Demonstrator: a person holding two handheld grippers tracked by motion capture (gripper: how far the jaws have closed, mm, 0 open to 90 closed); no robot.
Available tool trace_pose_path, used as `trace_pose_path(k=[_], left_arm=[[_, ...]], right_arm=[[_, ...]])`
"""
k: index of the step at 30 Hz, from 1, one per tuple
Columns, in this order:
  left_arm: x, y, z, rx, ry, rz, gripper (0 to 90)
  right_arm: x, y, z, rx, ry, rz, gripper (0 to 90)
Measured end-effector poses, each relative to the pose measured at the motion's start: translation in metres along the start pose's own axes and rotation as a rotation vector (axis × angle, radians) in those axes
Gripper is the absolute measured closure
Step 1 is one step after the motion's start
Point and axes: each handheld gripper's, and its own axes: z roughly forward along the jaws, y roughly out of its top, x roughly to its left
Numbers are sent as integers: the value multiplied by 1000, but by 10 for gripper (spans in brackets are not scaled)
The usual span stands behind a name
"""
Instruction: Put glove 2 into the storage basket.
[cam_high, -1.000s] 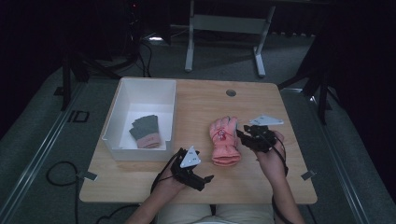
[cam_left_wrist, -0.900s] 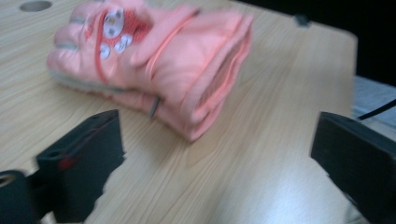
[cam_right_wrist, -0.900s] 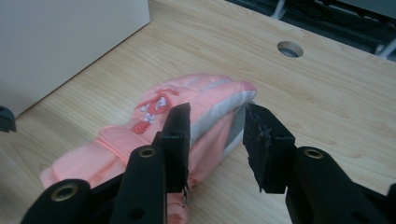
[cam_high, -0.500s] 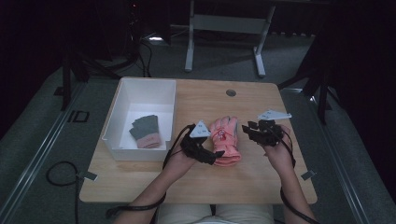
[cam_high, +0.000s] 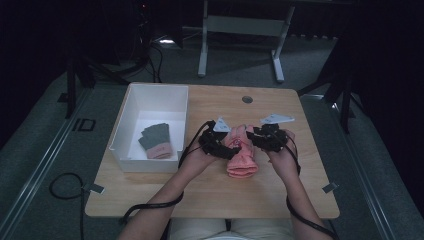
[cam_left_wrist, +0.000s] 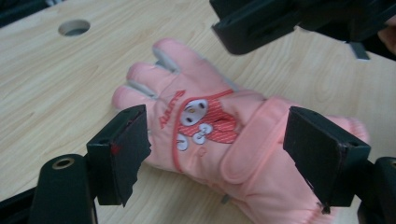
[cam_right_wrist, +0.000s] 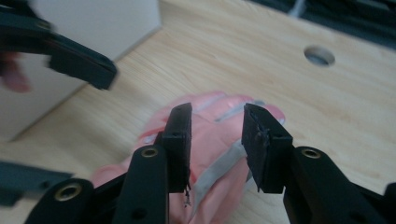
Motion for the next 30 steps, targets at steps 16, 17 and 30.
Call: trace_pose_path(k=[16, 17, 30], left_arm=[[24, -18, 41, 114, -40, -183, 218], [26, -20, 43, 116, -60, -214, 218], [47, -36, 76, 172, -220, -415, 408]], right_arm=[[-24, -40, 36, 166, -5, 114, 521], [-24, -41, 37, 173, -1, 109, 521], [-19, -47, 52, 209, 79, 115, 656]])
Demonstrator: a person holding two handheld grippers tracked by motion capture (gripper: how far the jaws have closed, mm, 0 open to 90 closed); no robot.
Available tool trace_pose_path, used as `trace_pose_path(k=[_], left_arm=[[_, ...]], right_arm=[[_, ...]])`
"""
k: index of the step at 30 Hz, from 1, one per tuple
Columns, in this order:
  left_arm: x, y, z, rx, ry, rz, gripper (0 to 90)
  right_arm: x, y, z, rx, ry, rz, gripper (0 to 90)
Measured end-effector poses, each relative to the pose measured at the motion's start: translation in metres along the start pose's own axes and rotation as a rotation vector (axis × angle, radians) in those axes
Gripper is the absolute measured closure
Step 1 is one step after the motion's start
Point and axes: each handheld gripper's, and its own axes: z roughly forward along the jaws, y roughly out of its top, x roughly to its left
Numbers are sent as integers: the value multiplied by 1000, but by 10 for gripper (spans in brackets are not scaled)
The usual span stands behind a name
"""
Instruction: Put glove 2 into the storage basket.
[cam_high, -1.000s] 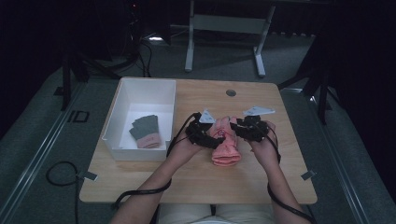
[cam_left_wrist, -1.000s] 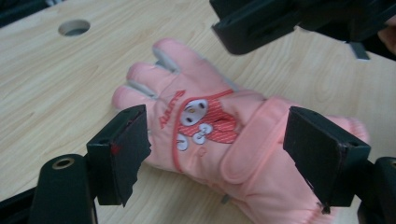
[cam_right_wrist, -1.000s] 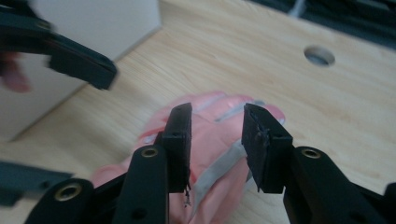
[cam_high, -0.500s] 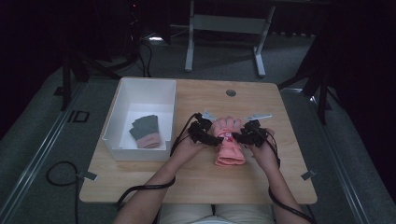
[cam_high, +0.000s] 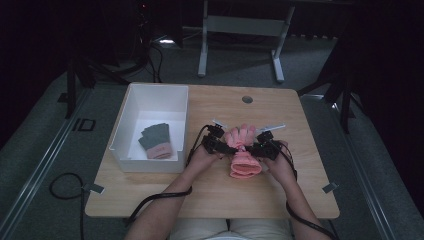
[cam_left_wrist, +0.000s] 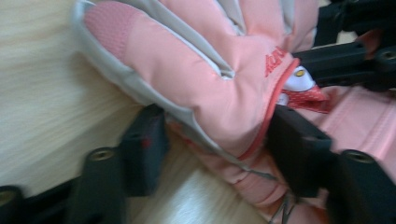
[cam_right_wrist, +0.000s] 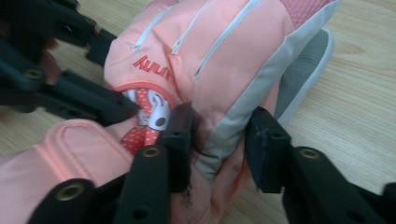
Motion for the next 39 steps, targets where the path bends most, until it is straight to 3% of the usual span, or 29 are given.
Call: trace_pose_path(k=[3, 5, 8, 17, 24, 29, 35, 39], left_arm=[[0, 1, 0, 4, -39, -11, 513], [-3, 2, -2, 6, -30, 6, 666], [-8, 5, -5, 4, -13, 23, 755], [-26, 14, -23, -28, -59, 121, 795], [-38, 22, -43, -52, -95, 183, 800], [-44, 30, -59, -75, -111, 205, 803], [-55, 41, -84, -127, -146, 226, 803], [-67, 48, -100, -149, -136, 250, 803]], right_arm=[[0, -1, 0, -8, 9, 8, 708], [0, -3, 0, -26, 18, 19, 732], [0, -4, -3, -45, 22, 21, 760], [2, -2, -24, -120, 19, 31, 790], [2, 3, -41, -181, 50, 35, 790], [8, 11, -52, -211, 40, 13, 791], [17, 26, -77, -275, 37, -7, 790], [22, 35, -93, -306, 30, -21, 790]])
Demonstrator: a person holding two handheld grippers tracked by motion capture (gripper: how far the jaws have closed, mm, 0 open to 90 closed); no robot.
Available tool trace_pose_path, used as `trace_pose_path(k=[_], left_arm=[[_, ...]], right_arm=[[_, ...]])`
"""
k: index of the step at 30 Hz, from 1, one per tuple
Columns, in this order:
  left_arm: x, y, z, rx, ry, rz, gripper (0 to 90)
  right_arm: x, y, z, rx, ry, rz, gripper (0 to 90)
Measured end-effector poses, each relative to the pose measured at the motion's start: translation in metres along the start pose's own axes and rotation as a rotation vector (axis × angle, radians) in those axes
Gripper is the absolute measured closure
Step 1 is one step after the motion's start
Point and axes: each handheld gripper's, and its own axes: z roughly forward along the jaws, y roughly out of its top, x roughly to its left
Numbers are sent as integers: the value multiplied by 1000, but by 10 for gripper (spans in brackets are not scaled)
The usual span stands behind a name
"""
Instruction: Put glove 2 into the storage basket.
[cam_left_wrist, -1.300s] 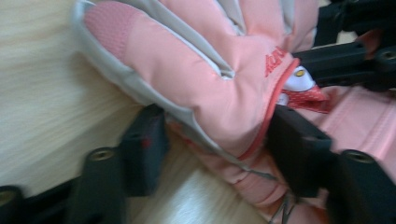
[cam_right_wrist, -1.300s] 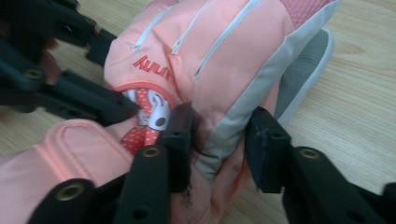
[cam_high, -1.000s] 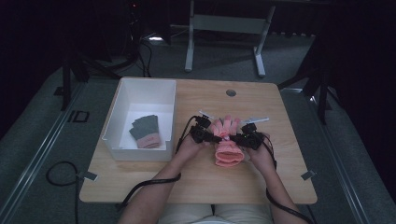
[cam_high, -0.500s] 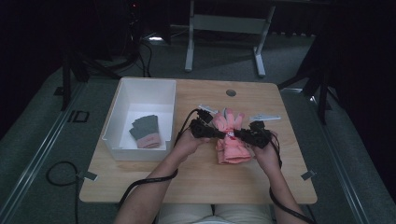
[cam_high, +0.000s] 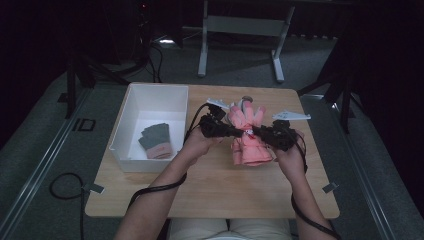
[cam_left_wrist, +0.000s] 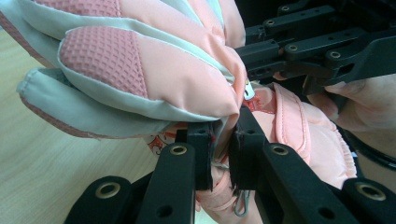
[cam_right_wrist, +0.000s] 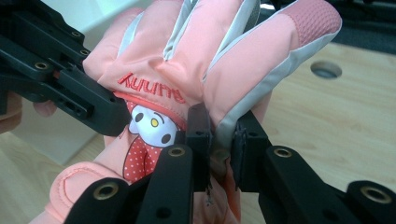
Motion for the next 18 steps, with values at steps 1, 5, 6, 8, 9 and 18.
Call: trace_pose_path(k=[1, 5, 6, 8, 9, 18], left_arm=[[-3, 3, -3, 0, 1, 5, 803], [-14, 16, -15, -3, 26, 27, 802], [-16, 19, -18, -1, 30, 33, 802], [-19, 25, -26, -3, 35, 43, 802], [-21, 29, -31, -3, 39, 53, 802], [-21, 47, -68, -23, 66, 65, 802]], right_arm=[[1, 3, -3, -9, 6, 0, 790], [7, 15, -14, -36, 1, -21, 790], [8, 18, -16, -43, 2, -21, 790], [10, 26, -20, -58, 9, -26, 790], [12, 28, -22, -63, 8, -31, 789], [31, 63, -24, -103, 11, -77, 789]])
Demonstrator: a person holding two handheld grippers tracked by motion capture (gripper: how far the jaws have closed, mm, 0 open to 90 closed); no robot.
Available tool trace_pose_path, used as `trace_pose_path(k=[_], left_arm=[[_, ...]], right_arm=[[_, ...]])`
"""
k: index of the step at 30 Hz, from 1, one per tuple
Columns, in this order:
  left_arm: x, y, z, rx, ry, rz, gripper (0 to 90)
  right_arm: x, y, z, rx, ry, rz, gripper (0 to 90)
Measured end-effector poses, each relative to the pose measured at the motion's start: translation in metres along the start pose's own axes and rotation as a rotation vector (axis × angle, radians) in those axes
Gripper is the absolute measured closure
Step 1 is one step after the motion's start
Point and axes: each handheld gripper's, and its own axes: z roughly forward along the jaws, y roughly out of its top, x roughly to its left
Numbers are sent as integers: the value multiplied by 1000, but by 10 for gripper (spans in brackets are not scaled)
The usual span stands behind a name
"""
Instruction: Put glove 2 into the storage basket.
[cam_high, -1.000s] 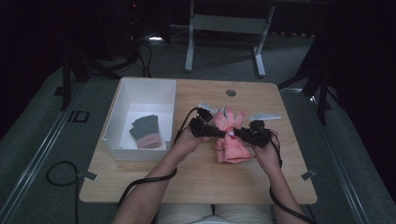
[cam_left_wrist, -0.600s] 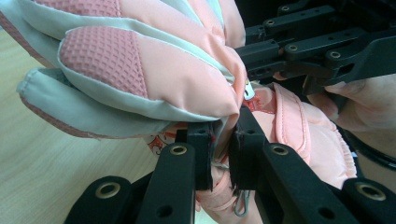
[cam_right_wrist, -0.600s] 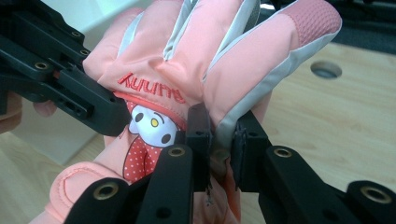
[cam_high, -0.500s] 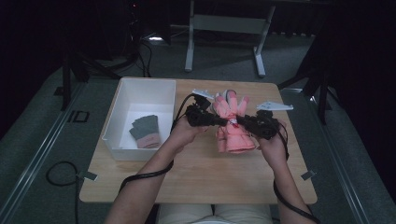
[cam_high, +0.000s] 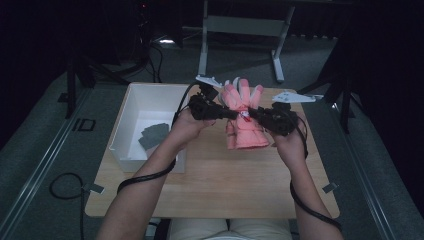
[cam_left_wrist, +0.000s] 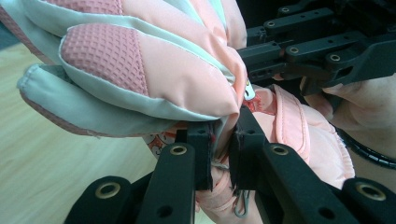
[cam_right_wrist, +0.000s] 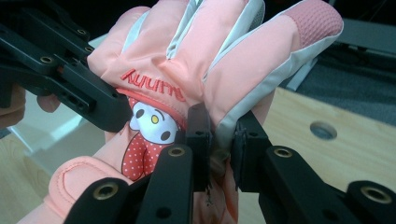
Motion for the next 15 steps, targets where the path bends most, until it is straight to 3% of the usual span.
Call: trace_pose_path(k=[9, 15], left_arm=[[7, 12, -39, -3, 54, 17, 802], [12, 13, -67, -11, 103, 5, 802]], right_arm=[[18, 35, 16, -20, 30, -31, 789], [32, 54, 31, -28, 58, -53, 788]])
